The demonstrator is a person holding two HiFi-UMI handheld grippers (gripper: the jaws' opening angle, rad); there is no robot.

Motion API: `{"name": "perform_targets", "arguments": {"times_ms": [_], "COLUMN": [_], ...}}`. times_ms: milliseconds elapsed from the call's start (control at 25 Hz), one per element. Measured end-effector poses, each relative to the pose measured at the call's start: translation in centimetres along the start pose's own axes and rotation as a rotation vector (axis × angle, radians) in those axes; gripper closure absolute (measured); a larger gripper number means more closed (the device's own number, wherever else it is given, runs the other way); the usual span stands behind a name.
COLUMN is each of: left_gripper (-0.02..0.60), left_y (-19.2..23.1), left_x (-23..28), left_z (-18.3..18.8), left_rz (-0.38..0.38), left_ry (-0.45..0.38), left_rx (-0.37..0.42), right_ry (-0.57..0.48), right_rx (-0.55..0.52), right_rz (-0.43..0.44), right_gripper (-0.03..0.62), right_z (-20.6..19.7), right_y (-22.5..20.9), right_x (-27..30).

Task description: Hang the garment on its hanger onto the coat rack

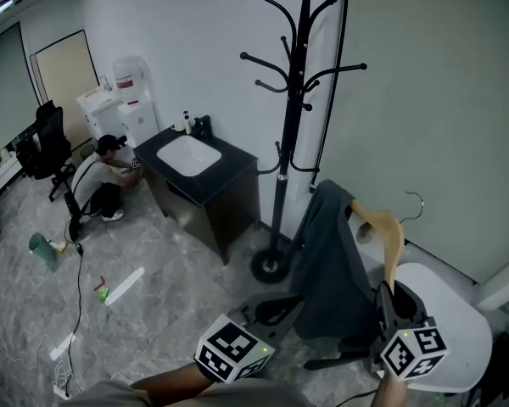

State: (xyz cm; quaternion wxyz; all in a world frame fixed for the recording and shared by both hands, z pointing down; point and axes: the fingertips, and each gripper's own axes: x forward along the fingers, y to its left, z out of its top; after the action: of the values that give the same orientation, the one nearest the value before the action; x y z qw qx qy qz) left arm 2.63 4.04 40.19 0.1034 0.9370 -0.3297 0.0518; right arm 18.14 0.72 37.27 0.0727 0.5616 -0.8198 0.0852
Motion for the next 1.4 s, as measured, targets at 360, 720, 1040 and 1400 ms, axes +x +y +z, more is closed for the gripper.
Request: {"name": "perform_targets", "arguments": {"times_ms": [360,720,1040,1400], "left_gripper": [0.577,0.577,0.577,0.577], "left_y": [7.1,13.6,18.4,23.3], "left_x": [3.7,11.0,18.1,22.5], "left_z": [0.9,3.0,6.9,8.4], "left_rz": [-0.047,-0.021,0.037,0.100], "left_ry": [0.021,0.027,0.009,0.002], "left_rx": [0.001,0.000,0.029,0.021], "right_ry": [0.002,-0.001,-0.037,-0.079], "right_rx": [-0.002,-0.035,-0.123,-0.206], "right_rz": [-0.119,-0.143,-0.093,-0.051], "right_gripper": [0.531,0.531,0.531,0.531], "right_z": [1.9,4.8,10.1,15.3], "right_y": [-3.5,-10.0,-14.5,-16.4], "right_x": [7.3,16.6,25.7,34.5]}}
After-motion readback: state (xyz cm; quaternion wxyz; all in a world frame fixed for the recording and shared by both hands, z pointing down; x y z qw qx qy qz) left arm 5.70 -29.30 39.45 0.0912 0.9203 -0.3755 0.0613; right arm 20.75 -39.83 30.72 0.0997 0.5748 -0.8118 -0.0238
